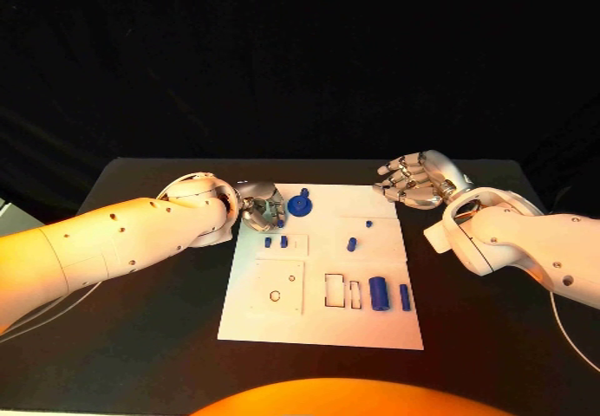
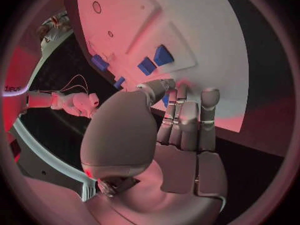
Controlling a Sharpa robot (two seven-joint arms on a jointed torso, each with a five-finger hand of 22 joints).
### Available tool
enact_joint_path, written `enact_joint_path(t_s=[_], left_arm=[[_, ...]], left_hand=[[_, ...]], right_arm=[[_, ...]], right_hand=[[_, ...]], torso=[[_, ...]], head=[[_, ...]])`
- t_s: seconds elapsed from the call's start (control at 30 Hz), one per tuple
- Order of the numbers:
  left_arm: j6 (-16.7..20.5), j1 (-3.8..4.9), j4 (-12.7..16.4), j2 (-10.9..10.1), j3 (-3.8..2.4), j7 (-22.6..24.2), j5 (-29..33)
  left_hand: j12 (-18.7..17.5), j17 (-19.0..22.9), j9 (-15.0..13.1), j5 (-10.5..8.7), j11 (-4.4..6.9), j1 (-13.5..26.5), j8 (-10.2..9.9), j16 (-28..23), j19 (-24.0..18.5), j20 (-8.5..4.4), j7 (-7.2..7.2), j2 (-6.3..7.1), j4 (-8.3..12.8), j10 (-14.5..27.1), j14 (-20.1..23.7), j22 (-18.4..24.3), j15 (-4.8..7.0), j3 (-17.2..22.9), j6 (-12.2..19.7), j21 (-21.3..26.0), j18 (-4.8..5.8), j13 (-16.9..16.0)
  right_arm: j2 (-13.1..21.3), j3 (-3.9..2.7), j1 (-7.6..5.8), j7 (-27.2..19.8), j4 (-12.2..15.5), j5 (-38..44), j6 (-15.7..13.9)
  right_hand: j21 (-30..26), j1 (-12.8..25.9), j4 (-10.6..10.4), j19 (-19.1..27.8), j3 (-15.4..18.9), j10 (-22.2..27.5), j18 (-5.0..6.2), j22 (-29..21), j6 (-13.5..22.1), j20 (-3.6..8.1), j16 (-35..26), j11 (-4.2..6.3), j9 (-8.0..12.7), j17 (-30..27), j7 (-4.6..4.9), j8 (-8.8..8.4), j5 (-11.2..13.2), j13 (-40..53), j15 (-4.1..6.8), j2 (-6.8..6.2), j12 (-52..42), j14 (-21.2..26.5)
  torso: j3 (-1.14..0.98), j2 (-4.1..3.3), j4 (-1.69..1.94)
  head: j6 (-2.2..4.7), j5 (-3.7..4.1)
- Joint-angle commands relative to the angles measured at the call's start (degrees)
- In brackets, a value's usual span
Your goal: Assemble the parts on the task board
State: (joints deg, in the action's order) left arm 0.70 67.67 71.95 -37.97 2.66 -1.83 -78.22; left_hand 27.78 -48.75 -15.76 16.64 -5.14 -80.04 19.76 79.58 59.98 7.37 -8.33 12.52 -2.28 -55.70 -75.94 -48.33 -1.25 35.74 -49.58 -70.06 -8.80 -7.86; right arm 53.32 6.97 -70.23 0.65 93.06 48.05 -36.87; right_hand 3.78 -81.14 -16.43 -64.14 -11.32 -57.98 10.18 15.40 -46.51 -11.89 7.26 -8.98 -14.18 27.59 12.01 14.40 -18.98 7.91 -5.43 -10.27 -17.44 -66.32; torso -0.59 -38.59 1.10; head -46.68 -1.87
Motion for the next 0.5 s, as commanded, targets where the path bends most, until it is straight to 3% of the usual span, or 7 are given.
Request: enact_joint_path(t_s=[0.03, 0.5], left_arm=[[-0.31, -0.02, 0.10, -0.02, -0.03, -0.14, 0.50], [-0.63, -0.06, -0.10, -0.70, -0.04, -0.77, 0.53]], left_hand=[[-0.16, 0.05, 0.10, -0.36, -0.23, 0.75, -0.45, 0.03, -0.46, 0.05, -0.06, 0.04, 0.33, 0.16, 0.26, 0.05, -0.03, -0.11, 0.45, 0.19, -0.14, 0.10], [-0.35, 0.57, 0.63, -0.35, -0.29, 0.76, -1.97, 0.07, -0.78, 0.13, 0.12, 0.50, 0.81, 0.10, 0.58, 0.39, -0.10, -0.11, 1.92, 0.34, -0.23, -0.01]], right_arm=[[-0.02, 0.00, 0.06, -0.28, 0.01, 0.19, 0.81], [0.02, 0.01, 0.08, 0.88, -0.48, 0.85, 3.47]], right_hand=[[-0.23, 0.24, -0.03, 0.39, 0.01, 0.22, 0.32, -0.21, 0.46, 0.00, -0.37, -0.29, 0.10, -0.15, 1.30, 0.11, -0.19, -0.19, -0.45, -0.54, 0.25, 0.13], [-0.14, -0.34, 0.18, 2.10, 0.76, 2.60, 0.34, -3.70, 0.97, -0.82, -2.29, -0.93, 0.39, -1.67, 1.61, 0.34, 0.23, -2.41, -1.24, -0.40, 0.98, 1.73]], torso=[[-0.02, -0.02, -0.01], [0.00, 0.03, -0.02]], head=[[0.01, 0.00], [0.08, 0.05]])
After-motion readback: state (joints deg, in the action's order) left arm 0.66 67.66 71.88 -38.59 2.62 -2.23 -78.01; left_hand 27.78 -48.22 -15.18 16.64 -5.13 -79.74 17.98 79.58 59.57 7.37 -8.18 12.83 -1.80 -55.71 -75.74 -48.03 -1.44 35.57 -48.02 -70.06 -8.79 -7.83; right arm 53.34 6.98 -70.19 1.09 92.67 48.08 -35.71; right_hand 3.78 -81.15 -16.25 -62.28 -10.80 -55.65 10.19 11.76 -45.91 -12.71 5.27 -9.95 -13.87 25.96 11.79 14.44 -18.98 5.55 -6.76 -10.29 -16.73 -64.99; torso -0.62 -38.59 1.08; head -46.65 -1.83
